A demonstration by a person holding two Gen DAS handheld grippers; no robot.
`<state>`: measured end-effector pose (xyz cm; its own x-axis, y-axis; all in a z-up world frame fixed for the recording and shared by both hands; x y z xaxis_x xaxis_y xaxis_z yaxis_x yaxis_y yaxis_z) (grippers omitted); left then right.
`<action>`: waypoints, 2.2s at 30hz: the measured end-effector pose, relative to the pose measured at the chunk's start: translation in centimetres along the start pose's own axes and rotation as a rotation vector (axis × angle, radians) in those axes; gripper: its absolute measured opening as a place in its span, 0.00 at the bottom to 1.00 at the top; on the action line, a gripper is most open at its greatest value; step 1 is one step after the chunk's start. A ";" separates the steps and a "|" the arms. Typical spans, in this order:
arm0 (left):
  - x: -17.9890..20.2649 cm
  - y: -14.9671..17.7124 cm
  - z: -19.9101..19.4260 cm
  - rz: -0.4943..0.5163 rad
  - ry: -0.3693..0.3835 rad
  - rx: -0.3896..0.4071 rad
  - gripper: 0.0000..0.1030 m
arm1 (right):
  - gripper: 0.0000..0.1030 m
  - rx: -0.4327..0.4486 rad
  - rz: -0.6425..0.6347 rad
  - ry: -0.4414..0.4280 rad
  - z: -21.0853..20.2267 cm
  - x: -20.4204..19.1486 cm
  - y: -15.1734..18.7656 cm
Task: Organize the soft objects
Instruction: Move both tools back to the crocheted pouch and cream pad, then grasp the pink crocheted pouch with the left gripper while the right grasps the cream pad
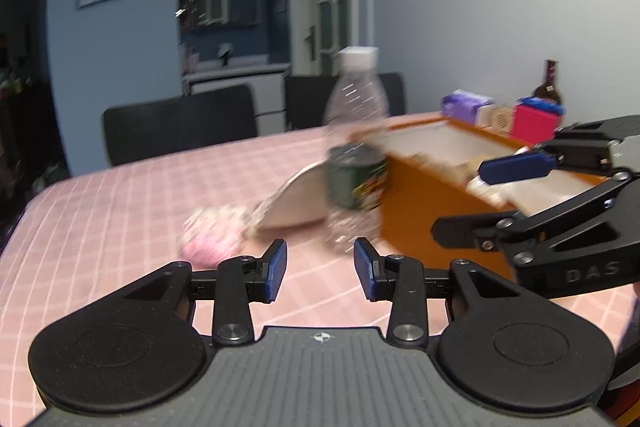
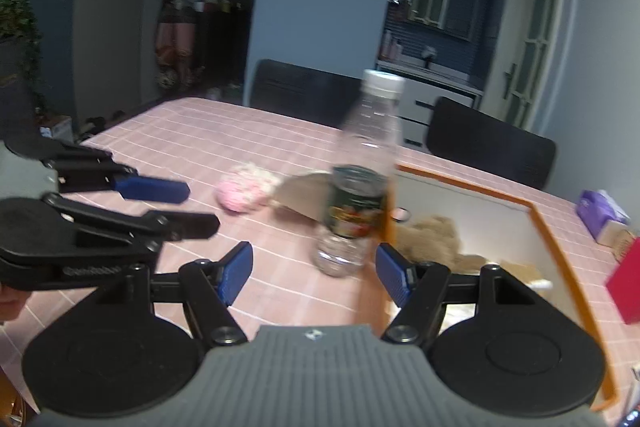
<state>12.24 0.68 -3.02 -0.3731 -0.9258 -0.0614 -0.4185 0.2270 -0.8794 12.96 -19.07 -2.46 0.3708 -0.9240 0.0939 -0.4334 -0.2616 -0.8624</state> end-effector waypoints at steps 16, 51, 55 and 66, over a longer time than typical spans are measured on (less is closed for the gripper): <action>-7.5 4.7 3.1 -0.022 -0.029 -0.134 0.42 | 0.67 -0.044 0.014 -0.054 8.5 -6.0 1.1; -13.2 0.8 13.1 0.015 -0.073 -0.182 0.57 | 0.28 -0.070 0.576 0.277 22.5 -2.4 -2.9; -13.0 0.8 13.1 0.025 -0.065 -0.174 0.58 | 0.11 -0.096 0.561 0.211 22.7 -2.3 -2.2; -11.5 1.0 12.4 0.075 0.016 -0.170 0.71 | 0.03 -0.135 0.424 0.086 16.9 -2.1 1.6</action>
<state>26.35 7.77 -9.04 -0.4212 -0.8996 -0.1151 -0.5226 0.3445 -0.7799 25.39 -12.79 -12.41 0.0702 -0.9757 -0.2075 -0.6375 0.1161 -0.7616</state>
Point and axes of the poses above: each gripper's, at about its wrist camera, not at the fingertips, and z roughly the way its jaws point, x to its right, y to its underside, the point moved 2 cm from there along z, roughly the way its jaws point, and after that the axes turned 2 degrees about z, right-handed, at the moved point
